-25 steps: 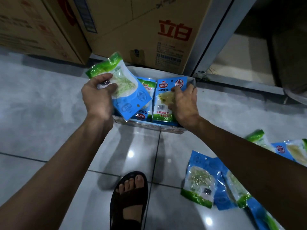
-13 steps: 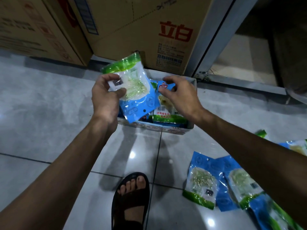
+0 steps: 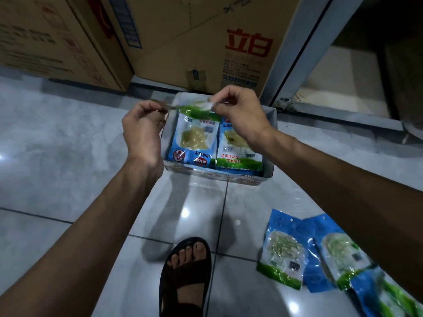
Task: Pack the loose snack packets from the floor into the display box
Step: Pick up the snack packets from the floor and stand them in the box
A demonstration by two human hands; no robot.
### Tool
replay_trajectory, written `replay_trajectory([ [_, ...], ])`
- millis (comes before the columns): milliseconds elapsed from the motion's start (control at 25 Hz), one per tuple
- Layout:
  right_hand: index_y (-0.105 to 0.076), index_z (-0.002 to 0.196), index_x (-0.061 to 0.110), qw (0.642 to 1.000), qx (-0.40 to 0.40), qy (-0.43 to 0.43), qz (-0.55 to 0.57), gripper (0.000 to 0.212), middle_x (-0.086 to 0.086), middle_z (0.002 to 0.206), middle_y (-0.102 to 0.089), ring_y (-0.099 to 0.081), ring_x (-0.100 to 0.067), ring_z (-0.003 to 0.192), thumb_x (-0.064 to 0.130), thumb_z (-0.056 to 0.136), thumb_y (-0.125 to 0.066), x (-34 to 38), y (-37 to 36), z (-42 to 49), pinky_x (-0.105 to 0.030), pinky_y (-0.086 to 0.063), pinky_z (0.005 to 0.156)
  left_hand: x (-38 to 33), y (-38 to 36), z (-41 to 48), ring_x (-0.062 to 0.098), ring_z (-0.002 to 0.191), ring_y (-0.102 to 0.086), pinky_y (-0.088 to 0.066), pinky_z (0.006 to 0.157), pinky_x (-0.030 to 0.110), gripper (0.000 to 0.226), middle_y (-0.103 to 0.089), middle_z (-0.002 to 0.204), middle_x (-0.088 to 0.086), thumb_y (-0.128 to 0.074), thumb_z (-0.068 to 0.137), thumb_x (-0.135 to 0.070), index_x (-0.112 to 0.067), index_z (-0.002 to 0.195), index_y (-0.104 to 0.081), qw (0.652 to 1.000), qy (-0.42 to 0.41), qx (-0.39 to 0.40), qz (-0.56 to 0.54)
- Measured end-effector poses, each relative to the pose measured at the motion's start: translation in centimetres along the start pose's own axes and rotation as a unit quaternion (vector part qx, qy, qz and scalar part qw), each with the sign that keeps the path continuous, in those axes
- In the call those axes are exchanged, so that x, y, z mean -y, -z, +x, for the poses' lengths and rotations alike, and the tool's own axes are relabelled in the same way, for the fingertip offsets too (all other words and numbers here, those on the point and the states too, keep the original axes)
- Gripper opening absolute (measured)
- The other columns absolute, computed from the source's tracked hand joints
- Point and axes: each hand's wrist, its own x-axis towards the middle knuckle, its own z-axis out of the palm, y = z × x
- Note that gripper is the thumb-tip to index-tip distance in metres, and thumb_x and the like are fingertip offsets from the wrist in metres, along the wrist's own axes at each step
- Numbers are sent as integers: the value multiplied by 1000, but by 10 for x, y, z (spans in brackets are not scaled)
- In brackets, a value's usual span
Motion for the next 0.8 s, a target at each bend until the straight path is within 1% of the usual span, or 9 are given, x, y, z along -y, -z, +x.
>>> replay_trajectory([
  [120,-65,70,11,998,34,-43,24,34,-5,112,-64,-59,-7,102,-16,82,-49,-9,-10,-1,-21,-51,91,2,9,4,24,77,-66,-53,78,30,32,-68,85,9,-35,87,7,-14,69,-51,995,70,-62,-43],
  [200,-67,74,12,993,74,-83,-29,32,-5,119,-63,-55,-10,114,-10,84,-47,-24,-15,-2,-31,-41,108,15,18,8,31,83,-68,-54,85,36,28,-69,88,11,-39,87,0,-14,70,-55,993,87,-60,54],
  [240,-69,81,12,988,96,-80,-89,25,-5,122,-62,-54,-13,118,-4,86,-51,-32,-17,-2,-31,-38,109,22,21,9,31,86,-69,-54,87,39,25,-70,87,10,-43,86,-4,-16,71,-58,986,78,-39,139],
  [320,-68,99,10,964,127,-28,-230,16,-5,121,-60,-53,-18,117,4,85,-63,-46,-20,-2,-22,-37,101,28,25,7,29,90,-68,-57,85,44,18,-70,85,6,-49,83,-14,-21,73,-62,959,41,-4,281],
  [360,-65,107,12,948,138,6,-286,26,-5,123,-56,-50,-19,117,4,82,-69,-52,-22,-2,-20,-35,98,27,23,6,27,90,-67,-57,83,42,15,-70,87,5,-50,83,-16,-21,76,-63,949,28,8,314],
  [480,-55,122,17,916,153,63,-366,52,-5,131,-50,-45,-22,120,6,76,-76,-62,-30,-7,-33,-40,104,22,17,3,21,91,-62,-52,74,33,13,-67,95,3,-51,91,-17,-16,90,-64,933,23,33,359],
  [560,-51,129,19,898,156,83,-403,59,-6,135,-48,-47,-25,121,7,77,-75,-62,-33,-10,-38,-42,105,22,14,1,20,93,-62,-55,78,37,10,-67,98,2,-52,93,-18,-18,91,-62,922,23,44,384],
  [640,-52,131,20,890,159,103,-414,56,-6,138,-47,-46,-26,124,7,80,-71,-55,-27,-13,-37,-40,107,23,11,-3,21,95,-63,-57,83,42,7,-66,100,2,-54,92,-18,-18,94,-61,917,10,56,396],
  [800,-60,119,20,906,92,112,-397,38,-4,132,-52,-50,-22,121,4,85,-60,-34,18,-29,-33,-39,100,26,-9,-23,21,99,-64,-56,85,41,13,-65,112,3,-60,88,-13,-19,100,-60,906,-58,96,409],
])
